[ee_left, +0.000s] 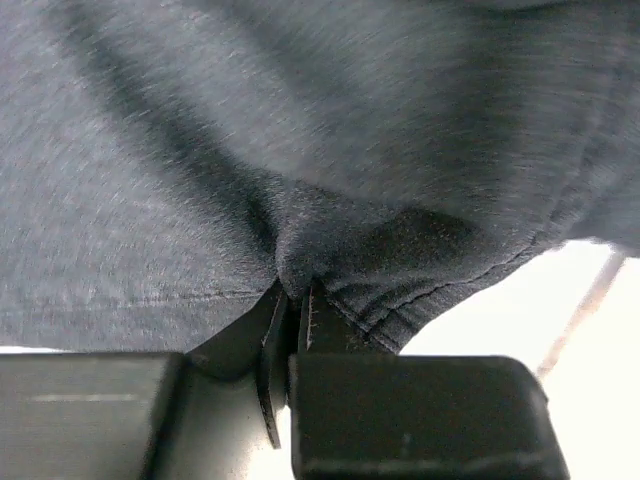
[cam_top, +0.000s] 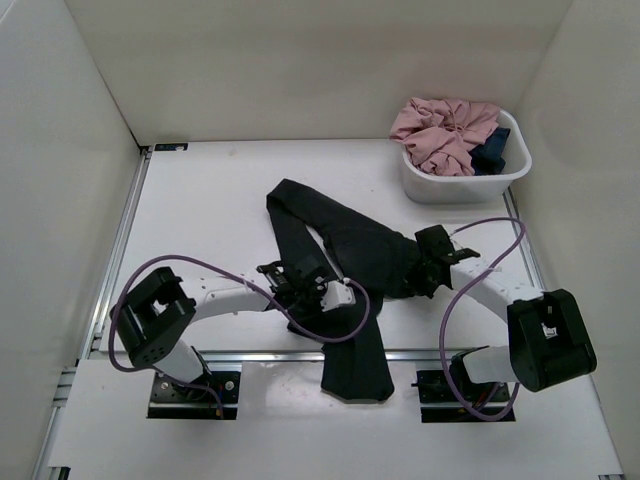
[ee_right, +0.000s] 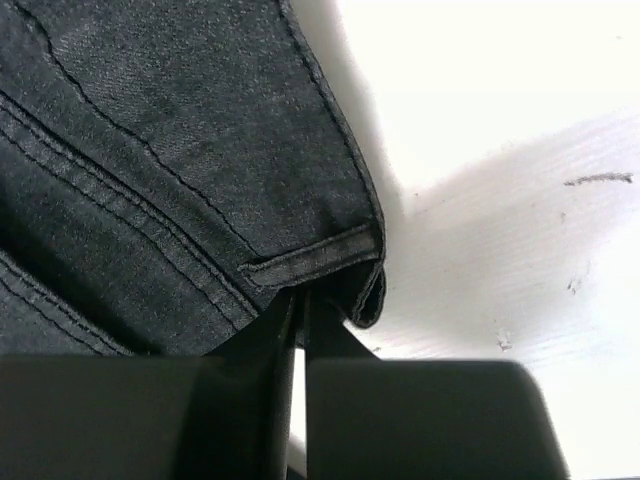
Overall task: Fold and stack the trousers
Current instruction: Flatten the trousers out
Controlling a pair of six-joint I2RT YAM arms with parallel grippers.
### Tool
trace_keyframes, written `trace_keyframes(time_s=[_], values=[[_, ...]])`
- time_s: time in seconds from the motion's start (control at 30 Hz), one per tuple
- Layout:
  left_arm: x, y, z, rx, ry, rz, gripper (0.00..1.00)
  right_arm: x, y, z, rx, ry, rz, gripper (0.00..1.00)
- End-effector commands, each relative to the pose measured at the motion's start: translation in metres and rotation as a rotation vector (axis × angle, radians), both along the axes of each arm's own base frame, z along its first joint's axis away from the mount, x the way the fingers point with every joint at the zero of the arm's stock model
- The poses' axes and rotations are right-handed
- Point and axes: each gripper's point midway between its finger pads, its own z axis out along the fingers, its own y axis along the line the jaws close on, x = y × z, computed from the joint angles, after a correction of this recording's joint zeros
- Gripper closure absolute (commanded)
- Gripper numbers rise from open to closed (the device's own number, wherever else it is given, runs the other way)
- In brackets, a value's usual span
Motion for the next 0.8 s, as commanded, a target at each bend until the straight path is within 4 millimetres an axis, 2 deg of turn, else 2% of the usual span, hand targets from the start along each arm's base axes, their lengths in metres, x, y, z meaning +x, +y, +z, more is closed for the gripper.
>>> trace_keyframes(time_s=[0.0, 0.03, 0.07, 0.1, 0.13, 0.2, 0.23, 0.27, 0.3, 0.33, 0.37, 0.4, 0.43, 0.47, 0.5, 0.53, 0.57, 0.6, 0.63, 0.67, 0.73, 0.77], values=[[0.027, 0.117, -0.025, 0.389, -0.131, 0.13, 0.86, 0.014, -0.01, 0.025, -0.05, -0.064, -0.018, 1.0], [0.047, 0.136, -0.006, 0.367, -0.179, 0.221, 0.86, 0.017, -0.014, 0.047, -0.063, -0.099, -0.017, 1.0], [0.059, 0.148, 0.006, 0.362, -0.218, 0.27, 0.86, 0.018, -0.018, 0.059, -0.08, -0.12, -0.028, 1.0], [0.072, 0.18, 0.017, 0.394, -0.239, 0.359, 0.86, 0.017, -0.024, 0.072, -0.105, -0.141, -0.027, 1.0], [0.081, 0.194, 0.039, 0.372, -0.284, 0.414, 0.86, 0.007, -0.033, 0.088, -0.128, -0.155, -0.04, 1.0], [0.089, 0.22, 0.061, 0.37, -0.319, 0.481, 0.86, 0.004, -0.045, 0.116, -0.164, -0.214, -0.072, 1.0], [0.09, 0.244, 0.07, 0.382, -0.327, 0.545, 0.86, -0.002, -0.05, 0.124, -0.165, -0.224, -0.092, 1.0], [0.091, 0.254, 0.088, 0.362, -0.384, 0.568, 0.86, -0.018, -0.055, 0.13, -0.168, -0.217, -0.091, 1.0], [0.087, 0.267, 0.092, 0.386, -0.406, 0.578, 0.86, -0.023, -0.057, 0.137, -0.161, -0.224, -0.1, 1.0], [0.083, 0.288, 0.097, 0.445, -0.428, 0.577, 0.86, -0.029, -0.061, 0.149, -0.15, -0.257, -0.121, 1.0], [0.075, 0.301, 0.093, 0.482, -0.426, 0.575, 0.86, -0.034, -0.066, 0.156, -0.161, -0.266, -0.139, 1.0], [0.073, 0.312, 0.103, 0.495, -0.469, 0.598, 0.86, -0.046, -0.074, 0.161, -0.186, -0.246, -0.143, 1.0], [0.072, 0.335, 0.113, 0.549, -0.495, 0.635, 0.86, -0.049, -0.078, 0.175, -0.187, -0.282, -0.165, 1.0], [0.073, 0.349, 0.125, 0.571, -0.534, 0.676, 0.86, -0.05, -0.084, 0.187, -0.205, -0.303, -0.181, 1.0], [0.076, 0.362, 0.142, 0.582, -0.582, 0.716, 0.86, -0.049, -0.096, 0.222, -0.235, -0.378, -0.225, 1.0], [0.078, 0.376, 0.157, 0.598, -0.618, 0.758, 0.86, -0.05, -0.104, 0.242, -0.258, -0.423, -0.238, 1.0], [0.079, 0.4, 0.179, 0.646, -0.676, 0.832, 0.86, -0.049, -0.11, 0.261, -0.288, -0.454, -0.241, 1.0], [0.085, 0.408, 0.205, 0.668, -0.731, 0.865, 0.86, -0.052, -0.117, 0.276, -0.318, -0.47, -0.244, 1.0], [0.089, 0.412, 0.219, 0.686, -0.766, 0.88, 0.86, -0.048, -0.12, 0.311, -0.316, -0.537, -0.259, 1.0], [0.098, 0.414, 0.243, 0.673, -0.821, 0.899, 0.86, -0.052, -0.129, 0.322, -0.371, -0.542, -0.26, 1.0], [0.105, 0.418, 0.256, 0.678, -0.843, 0.908, 0.86, -0.048, -0.135, 0.353, -0.391, -0.601, -0.278, 1.0], [0.109, 0.426, 0.259, 0.681, -0.844, 0.919, 0.86, -0.05, -0.14, 0.359, -0.414, -0.611, -0.28, 1.0]])
